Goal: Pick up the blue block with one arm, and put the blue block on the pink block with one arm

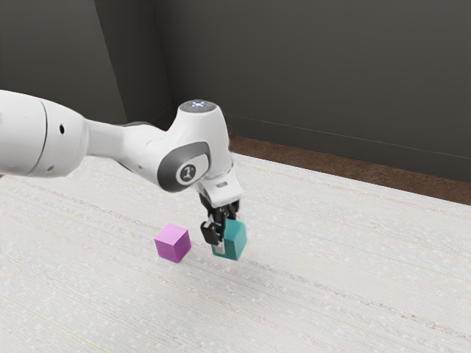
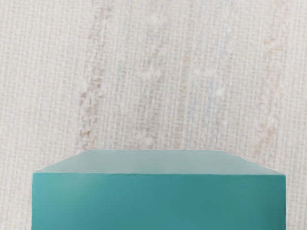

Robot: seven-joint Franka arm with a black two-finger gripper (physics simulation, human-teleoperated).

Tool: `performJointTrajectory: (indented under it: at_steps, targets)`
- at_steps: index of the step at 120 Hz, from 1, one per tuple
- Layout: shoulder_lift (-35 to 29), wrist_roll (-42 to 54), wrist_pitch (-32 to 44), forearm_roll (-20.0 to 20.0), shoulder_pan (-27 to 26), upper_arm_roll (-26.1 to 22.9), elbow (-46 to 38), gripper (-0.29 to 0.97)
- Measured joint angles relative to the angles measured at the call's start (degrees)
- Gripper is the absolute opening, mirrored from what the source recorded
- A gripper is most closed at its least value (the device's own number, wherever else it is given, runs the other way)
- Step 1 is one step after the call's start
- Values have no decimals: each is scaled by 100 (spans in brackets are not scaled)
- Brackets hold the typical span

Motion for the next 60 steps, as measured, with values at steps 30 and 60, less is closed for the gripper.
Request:
performJointTrajectory:
  at_steps: [30, 60]
  targets:
    - [-372, 295, -694, -26, 607, 5, -122, 35]
    - [-458, 768, -1075, -67, 1078, 19, -234, 35]
